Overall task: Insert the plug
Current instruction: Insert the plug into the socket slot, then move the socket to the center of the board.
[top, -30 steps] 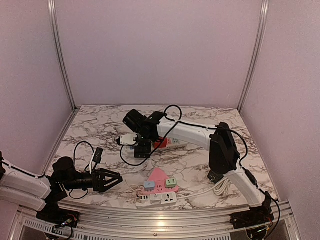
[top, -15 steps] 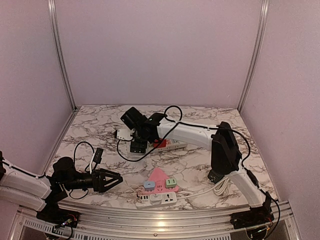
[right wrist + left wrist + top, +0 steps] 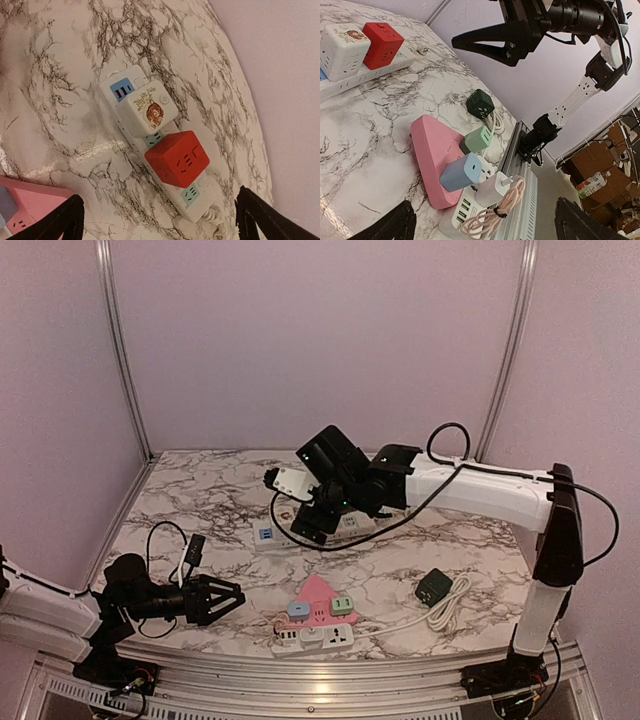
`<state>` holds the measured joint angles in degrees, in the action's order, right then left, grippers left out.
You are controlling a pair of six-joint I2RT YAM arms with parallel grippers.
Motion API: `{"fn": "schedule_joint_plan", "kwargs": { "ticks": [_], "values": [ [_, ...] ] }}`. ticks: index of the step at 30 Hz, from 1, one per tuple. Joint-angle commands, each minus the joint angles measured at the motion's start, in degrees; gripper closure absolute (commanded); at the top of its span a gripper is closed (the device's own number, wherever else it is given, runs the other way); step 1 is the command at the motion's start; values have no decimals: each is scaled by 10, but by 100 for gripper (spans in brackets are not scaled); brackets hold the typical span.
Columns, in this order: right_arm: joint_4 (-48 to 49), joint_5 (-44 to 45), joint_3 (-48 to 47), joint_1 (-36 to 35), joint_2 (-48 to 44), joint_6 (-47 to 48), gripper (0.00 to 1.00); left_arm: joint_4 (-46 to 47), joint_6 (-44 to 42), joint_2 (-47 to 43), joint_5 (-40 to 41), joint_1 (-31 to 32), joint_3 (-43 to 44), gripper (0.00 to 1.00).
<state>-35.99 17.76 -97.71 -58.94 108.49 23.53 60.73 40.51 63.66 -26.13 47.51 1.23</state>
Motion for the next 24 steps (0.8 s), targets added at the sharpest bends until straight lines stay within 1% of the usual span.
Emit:
{"fn": "schedule_joint_plan", "kwargs": {
  "ticks": [1, 4, 7, 11, 16, 21, 24],
  "values": [
    [-3, -90, 132, -16, -86, -71, 2, -34, -49, -30, -17, 19, 22, 1],
    [5, -100, 199, -16, -122, -82, 2, -48, -66, -25, -5, 37, 32, 1],
    [-18, -108, 226, -19, -129, -98, 1, -48, -72, -6, 5, 53, 45, 1],
    [-24, -116, 273, -35, -165, -103, 1, -53, -98, 24, 7, 80, 71, 1],
    [-33, -141, 318, -37, -219, -107, 2, -104, -136, 86, -12, 94, 140, 1],
    [-31, -137, 346, -38, -233, -117, 2, -106, -153, 159, -58, 98, 189, 1],
    [-16, -159, 361, -39, -244, -118, 1, -108, -158, 194, -96, 102, 212, 1]
  ]
}}
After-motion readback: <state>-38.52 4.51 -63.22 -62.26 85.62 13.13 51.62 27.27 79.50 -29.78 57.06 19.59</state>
